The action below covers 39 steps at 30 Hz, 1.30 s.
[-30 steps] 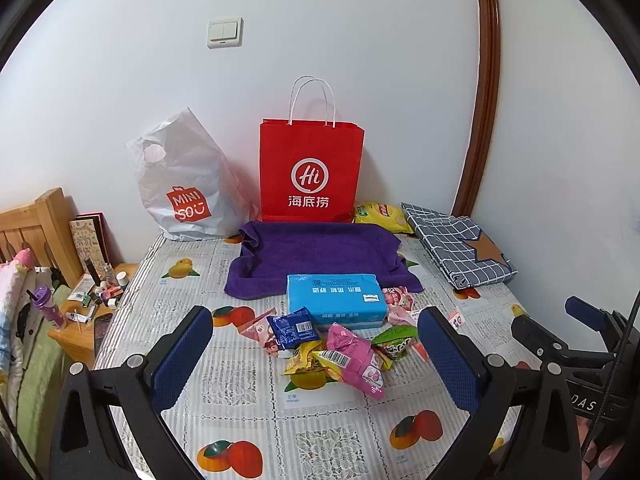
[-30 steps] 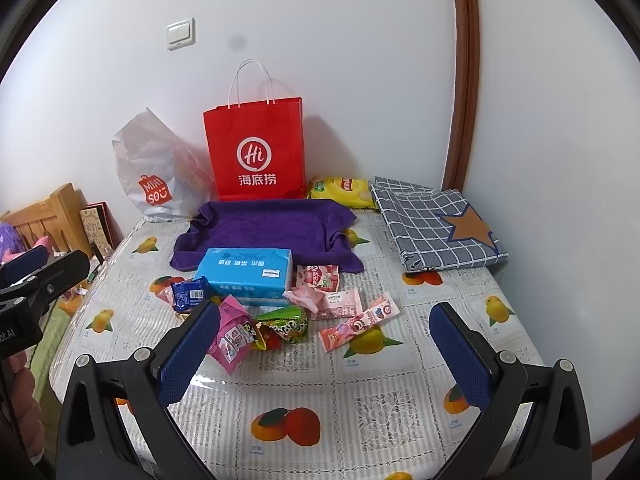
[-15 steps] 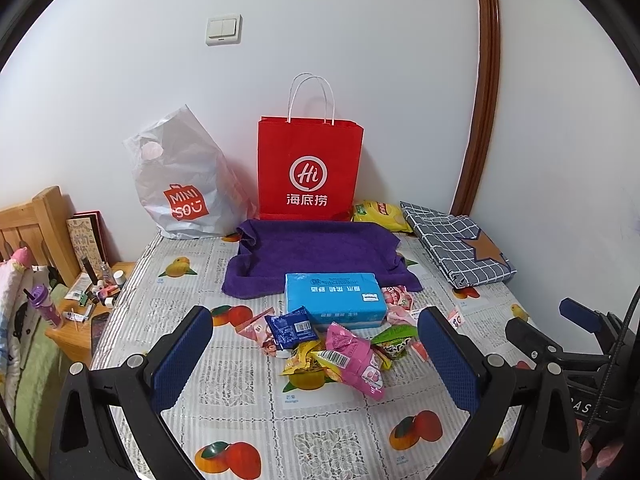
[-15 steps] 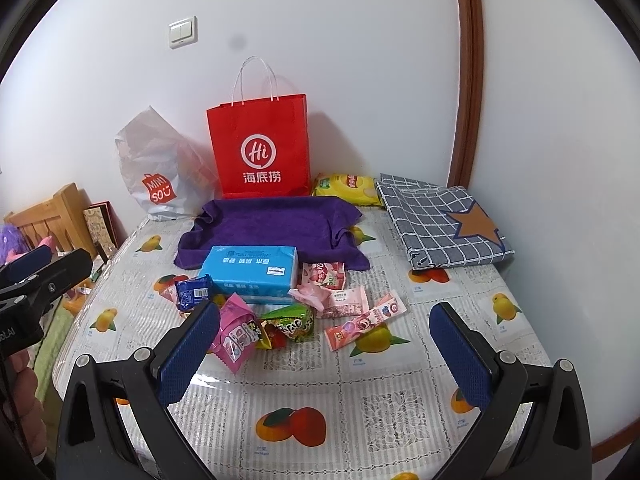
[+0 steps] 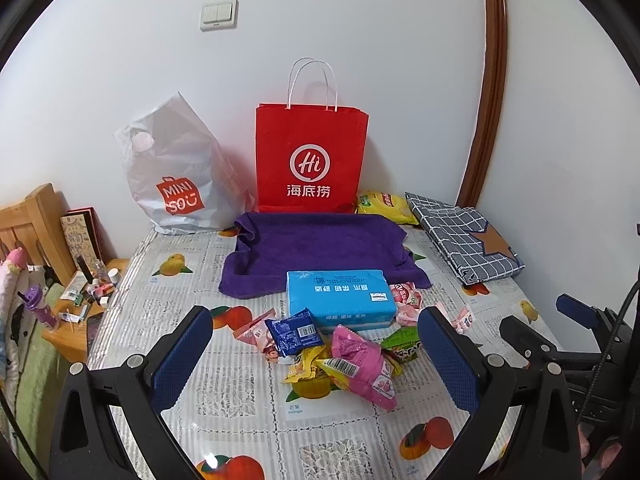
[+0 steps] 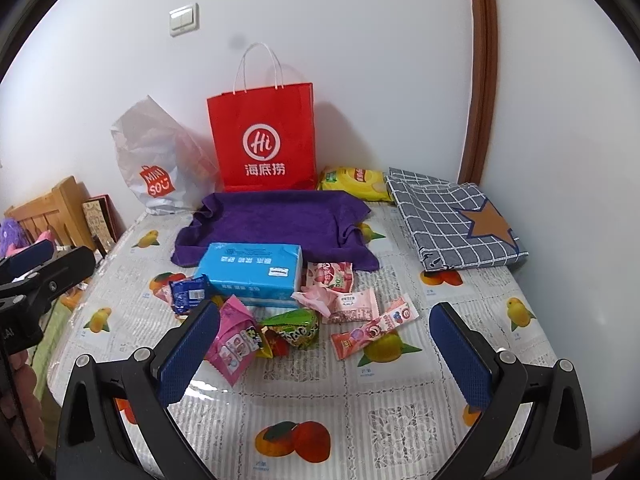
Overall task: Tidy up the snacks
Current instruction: 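Lower the right tool and grasp the pink-and-white ice-pop wrapper while the left tool grasps the blue biscuit packet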
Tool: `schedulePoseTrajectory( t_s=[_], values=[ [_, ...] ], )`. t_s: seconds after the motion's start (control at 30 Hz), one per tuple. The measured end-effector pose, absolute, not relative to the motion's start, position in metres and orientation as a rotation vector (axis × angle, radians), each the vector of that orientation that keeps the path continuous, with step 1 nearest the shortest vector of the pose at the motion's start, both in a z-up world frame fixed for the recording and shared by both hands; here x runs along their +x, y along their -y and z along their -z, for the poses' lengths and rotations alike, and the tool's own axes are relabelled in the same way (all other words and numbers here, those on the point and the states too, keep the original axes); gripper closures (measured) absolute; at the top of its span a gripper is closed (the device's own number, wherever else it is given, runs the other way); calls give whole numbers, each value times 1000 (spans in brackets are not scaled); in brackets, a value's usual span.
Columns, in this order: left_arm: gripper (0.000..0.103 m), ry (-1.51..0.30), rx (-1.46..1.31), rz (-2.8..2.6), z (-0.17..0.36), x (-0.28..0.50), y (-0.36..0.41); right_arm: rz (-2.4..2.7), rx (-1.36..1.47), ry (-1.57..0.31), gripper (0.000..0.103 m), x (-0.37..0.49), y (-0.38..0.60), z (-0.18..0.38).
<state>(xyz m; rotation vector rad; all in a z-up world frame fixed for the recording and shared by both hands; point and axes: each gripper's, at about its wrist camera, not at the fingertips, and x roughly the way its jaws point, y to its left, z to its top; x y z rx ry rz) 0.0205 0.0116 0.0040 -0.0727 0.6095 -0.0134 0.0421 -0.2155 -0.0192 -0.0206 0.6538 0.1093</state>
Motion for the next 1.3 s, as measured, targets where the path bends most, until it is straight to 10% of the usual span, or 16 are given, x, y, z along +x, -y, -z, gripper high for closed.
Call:
schedulePoseTrajectory(
  t_s=[0.6, 0.87, 1.3],
  values=[
    [0, -751, -74, -7, 67, 82, -32, -87, 37, -761, 1, 114, 252, 95],
    [0, -785, -60, -46, 93, 106, -39, -35, 153, -930, 31, 147, 275, 159],
    [0, -803, -102, -74, 107, 119, -54, -47, 266, -979, 44, 182, 281, 191]
  ],
)
